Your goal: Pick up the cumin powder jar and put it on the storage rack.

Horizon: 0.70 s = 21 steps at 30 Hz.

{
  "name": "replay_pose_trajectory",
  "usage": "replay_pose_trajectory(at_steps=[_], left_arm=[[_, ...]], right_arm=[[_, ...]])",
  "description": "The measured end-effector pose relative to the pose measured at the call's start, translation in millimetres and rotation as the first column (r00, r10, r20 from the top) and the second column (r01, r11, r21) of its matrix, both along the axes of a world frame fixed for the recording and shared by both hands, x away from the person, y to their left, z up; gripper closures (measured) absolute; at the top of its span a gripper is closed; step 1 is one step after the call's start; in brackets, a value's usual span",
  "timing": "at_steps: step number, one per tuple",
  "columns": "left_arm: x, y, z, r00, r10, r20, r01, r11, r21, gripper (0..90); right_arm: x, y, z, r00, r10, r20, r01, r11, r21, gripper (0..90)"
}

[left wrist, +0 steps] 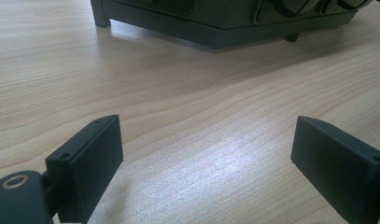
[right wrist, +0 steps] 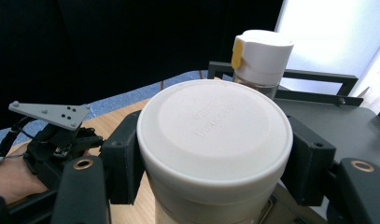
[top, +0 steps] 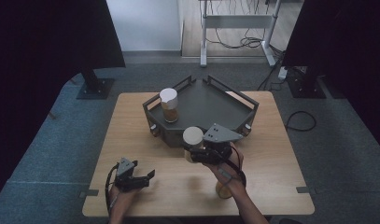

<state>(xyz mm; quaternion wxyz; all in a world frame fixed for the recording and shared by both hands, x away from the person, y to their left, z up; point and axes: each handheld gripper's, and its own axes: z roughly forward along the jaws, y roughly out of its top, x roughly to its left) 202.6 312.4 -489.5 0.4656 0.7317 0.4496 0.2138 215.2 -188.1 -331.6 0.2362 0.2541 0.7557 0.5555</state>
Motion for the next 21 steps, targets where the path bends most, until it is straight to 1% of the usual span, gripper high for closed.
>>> replay_pose_trajectory(at_steps=[6, 16, 21], left_arm=[[0.1, 0.2, 0.0, 1.0, 0.0, -0.001, 0.0, 1.0, -0.002, 8.5], [0.7, 1.3, 0.0, 1.0, -0.002, -0.004, 0.002, 1.0, -0.006, 8.5], [1.1, 1.3, 0.4, 1.0, -0.004, -0.008, 0.004, 1.0, -0.005, 8.5]], right_arm=[[5.2, 0.1, 3.8, 1.0, -0.001, 0.001, 0.001, 1.0, 0.004, 33.0], [16.5, -1.0, 10.1, 0.9999, -0.005, -0.009, 0.005, 0.9999, 0.015, 33.0], [21.7, -0.3, 13.6, 0.9999, -0.014, -0.004, 0.014, 0.9998, 0.012, 33.0]])
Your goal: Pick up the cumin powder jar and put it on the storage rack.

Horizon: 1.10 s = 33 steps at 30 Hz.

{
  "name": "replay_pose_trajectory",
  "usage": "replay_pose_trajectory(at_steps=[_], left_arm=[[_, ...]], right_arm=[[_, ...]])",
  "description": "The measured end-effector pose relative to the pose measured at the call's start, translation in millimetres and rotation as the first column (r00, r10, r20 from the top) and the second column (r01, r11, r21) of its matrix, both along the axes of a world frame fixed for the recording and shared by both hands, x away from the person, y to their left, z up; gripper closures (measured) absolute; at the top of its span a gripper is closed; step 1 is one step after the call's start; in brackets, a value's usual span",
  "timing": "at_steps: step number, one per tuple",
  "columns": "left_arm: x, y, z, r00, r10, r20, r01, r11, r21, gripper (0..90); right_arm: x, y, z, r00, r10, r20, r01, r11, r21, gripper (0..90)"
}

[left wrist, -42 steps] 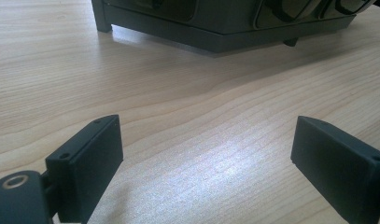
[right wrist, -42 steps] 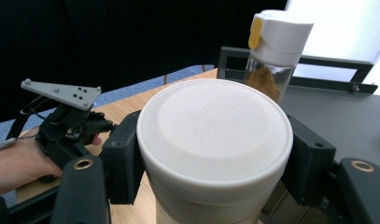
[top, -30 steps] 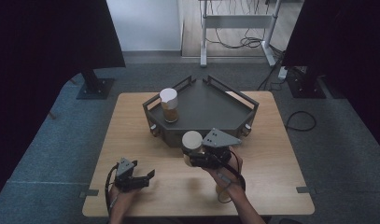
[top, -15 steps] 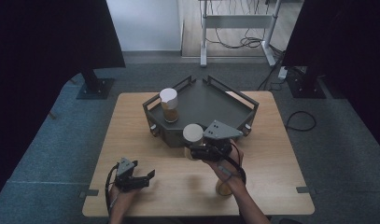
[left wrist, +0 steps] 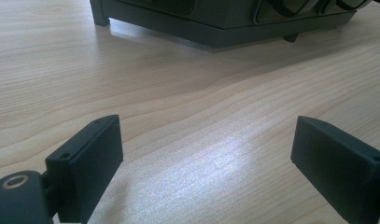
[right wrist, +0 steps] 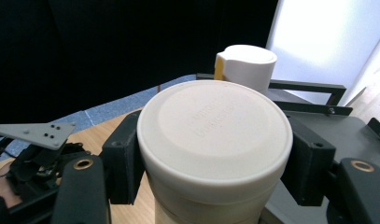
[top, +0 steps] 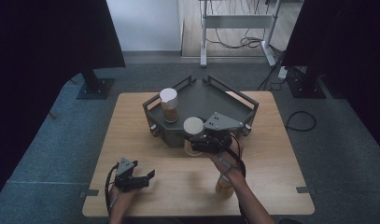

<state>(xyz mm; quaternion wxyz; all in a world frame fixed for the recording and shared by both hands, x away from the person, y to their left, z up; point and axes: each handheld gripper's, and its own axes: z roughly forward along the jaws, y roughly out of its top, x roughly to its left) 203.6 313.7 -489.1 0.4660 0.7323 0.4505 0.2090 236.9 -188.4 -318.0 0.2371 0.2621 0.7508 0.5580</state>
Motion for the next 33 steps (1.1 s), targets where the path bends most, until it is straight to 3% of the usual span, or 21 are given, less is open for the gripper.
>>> replay_pose_trajectory(at_steps=[33], left_arm=[[0.6, 1.5, 0.3, 1.0, -0.005, -0.006, 0.005, 1.0, -0.003, 8.5]], right_arm=[[52.8, 1.1, 9.1, 0.9958, -0.09, -0.016, 0.09, 0.9955, 0.029, 33.0]])
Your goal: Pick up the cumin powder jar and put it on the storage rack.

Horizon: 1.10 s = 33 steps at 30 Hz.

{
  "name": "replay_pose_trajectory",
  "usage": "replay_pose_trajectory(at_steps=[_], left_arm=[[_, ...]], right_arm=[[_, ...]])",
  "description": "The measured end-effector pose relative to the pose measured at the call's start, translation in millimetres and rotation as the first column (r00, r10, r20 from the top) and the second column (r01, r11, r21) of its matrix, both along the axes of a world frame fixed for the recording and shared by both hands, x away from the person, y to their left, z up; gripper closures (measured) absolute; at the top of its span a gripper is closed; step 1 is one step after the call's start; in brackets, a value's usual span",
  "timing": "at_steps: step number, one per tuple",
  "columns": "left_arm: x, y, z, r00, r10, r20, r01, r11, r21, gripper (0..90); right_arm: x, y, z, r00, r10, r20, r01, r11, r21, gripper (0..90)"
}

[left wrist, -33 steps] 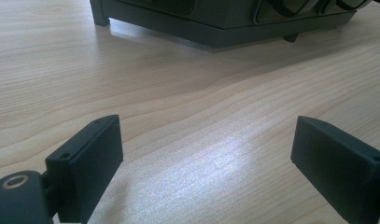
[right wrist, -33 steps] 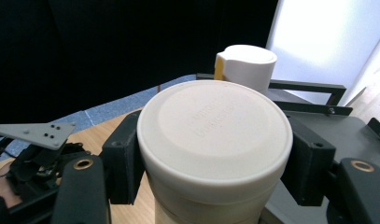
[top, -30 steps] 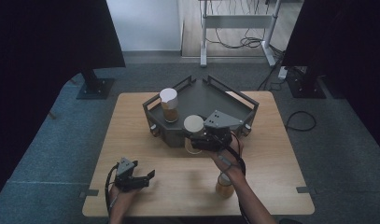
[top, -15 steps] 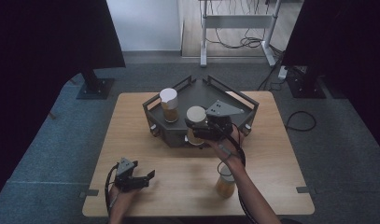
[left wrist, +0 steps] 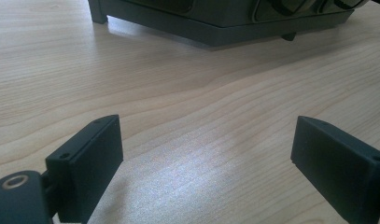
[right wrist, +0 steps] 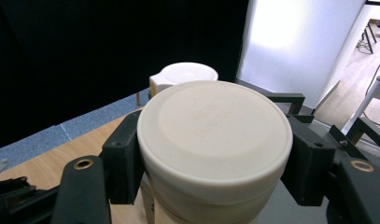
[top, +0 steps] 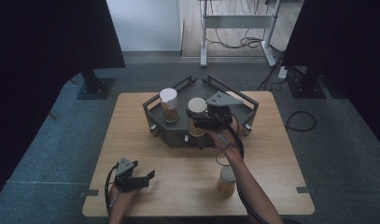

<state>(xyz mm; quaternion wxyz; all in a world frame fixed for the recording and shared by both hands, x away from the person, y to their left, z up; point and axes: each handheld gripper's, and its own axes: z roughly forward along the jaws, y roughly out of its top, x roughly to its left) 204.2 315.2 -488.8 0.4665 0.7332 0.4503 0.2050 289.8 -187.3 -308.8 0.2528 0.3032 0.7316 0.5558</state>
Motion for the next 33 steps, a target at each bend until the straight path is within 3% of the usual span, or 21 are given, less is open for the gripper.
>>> replay_pose_trajectory(at_steps=[33], left_arm=[[1.0, 1.6, 0.0, 1.0, -0.007, -0.002, 0.007, 1.0, -0.002, 8.5]], right_arm=[[42.8, 11.3, -4.0, 0.9971, -0.076, 0.007, 0.076, 0.9965, -0.034, 33.0]])
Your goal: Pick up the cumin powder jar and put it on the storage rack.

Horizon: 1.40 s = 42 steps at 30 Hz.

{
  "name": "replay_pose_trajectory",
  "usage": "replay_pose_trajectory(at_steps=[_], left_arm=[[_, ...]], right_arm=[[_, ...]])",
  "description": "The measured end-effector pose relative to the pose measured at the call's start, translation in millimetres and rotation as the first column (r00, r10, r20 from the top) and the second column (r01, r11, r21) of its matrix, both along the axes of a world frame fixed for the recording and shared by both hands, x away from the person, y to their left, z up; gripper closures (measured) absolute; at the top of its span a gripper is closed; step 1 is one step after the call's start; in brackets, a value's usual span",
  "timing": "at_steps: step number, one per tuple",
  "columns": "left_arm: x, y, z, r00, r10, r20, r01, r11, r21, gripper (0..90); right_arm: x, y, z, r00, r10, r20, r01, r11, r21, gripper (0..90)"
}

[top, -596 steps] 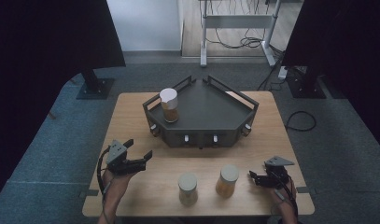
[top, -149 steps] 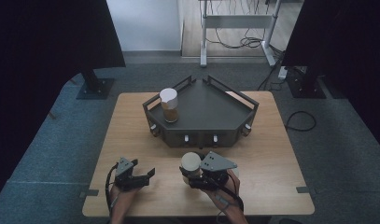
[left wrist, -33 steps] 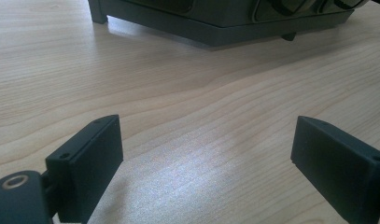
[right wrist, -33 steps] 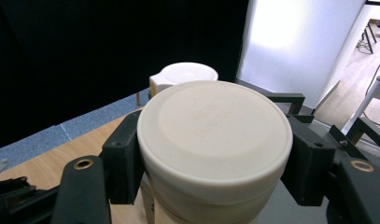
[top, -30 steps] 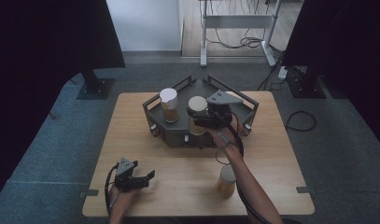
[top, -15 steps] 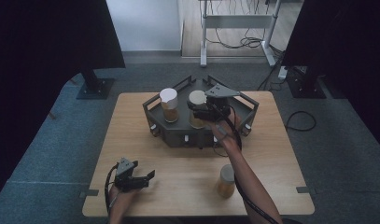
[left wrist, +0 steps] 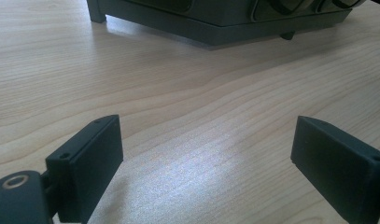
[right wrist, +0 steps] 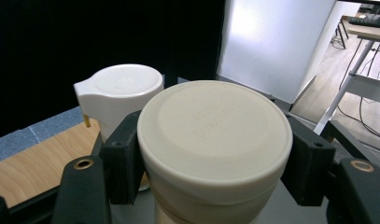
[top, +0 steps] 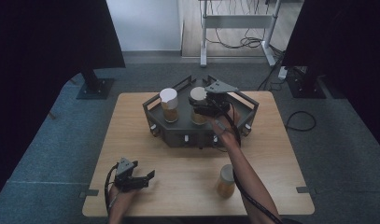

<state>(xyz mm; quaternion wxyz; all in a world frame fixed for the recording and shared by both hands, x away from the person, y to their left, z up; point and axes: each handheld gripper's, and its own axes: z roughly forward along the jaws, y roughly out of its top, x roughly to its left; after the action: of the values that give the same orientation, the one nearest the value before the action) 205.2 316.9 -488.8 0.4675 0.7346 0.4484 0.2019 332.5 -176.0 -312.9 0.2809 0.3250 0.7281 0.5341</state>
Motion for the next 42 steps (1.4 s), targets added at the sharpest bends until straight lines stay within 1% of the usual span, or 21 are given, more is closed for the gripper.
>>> replay_pose_trajectory(at_steps=[7, 15, 18, 26, 27, 29, 32, 37, 39, 42], left_arm=[[0.1, 0.0, 0.0, 1.0, -0.001, 0.001, 0.001, 1.0, 0.001, 8.5], [0.0, 0.0, 0.0, 1.0, -0.003, 0.002, 0.003, 1.0, 0.002, 8.5], [0.1, 0.3, -0.2, 1.0, -0.003, 0.002, 0.003, 1.0, 0.0, 8.5], [0.0, 1.0, -0.2, 1.0, -0.004, 0.001, 0.004, 1.0, -0.002, 8.5], [0.0, 1.1, -0.2, 1.0, -0.004, 0.001, 0.004, 1.0, -0.002, 8.5], [-0.2, 1.3, -0.3, 1.0, -0.003, 0.002, 0.003, 1.0, -0.002, 8.5], [0.1, 1.3, 0.0, 1.0, -0.003, -0.001, 0.003, 1.0, -0.002, 8.5], [-0.3, 0.7, -0.1, 1.0, -0.003, 0.002, 0.003, 1.0, 0.001, 8.5], [-0.5, 0.8, -0.3, 1.0, -0.003, 0.003, 0.003, 1.0, 0.0, 8.5], [-0.3, 0.6, 0.0, 1.0, -0.003, 0.003, 0.003, 1.0, 0.003, 8.5]], right_arm=[[7.1, 3.5, -1.4, 1.0, -0.005, 0.0, 0.005, 1.0, -0.008, 33.0], [12.4, 8.1, -3.4, 0.9999, -0.008, -0.009, 0.007, 0.9998, -0.019, 33.1], [15.0, 8.7, -5.2, 0.9998, -0.009, -0.018, 0.009, 0.9999, -0.013, 33.0], [22.1, 12.8, -11.3, 0.9985, -0.022, -0.05, 0.021, 0.9994, -0.028, 33.0], [22.4, 11.6, -14.0, 0.9987, -0.022, -0.045, 0.022, 0.9996, -0.017, 33.0], [23.3, 10.5, -14.8, 0.9983, -0.025, -0.053, 0.025, 0.9997, -0.006, 33.0], [23.8, 10.3, -13.7, 0.9982, -0.022, -0.056, 0.021, 0.9997, -0.01, 32.8], [22.6, 10.0, -15.8, 0.9987, -0.022, -0.046, 0.022, 0.9997, -0.01, 32.4], [21.8, 10.3, -17.1, 0.999, -0.026, -0.038, 0.025, 0.9996, -0.014, 29.2], [23.5, 6.9, -19.1, 0.9997, -0.002, -0.026, 0.002, 1.0, 0.007, 18.9]])
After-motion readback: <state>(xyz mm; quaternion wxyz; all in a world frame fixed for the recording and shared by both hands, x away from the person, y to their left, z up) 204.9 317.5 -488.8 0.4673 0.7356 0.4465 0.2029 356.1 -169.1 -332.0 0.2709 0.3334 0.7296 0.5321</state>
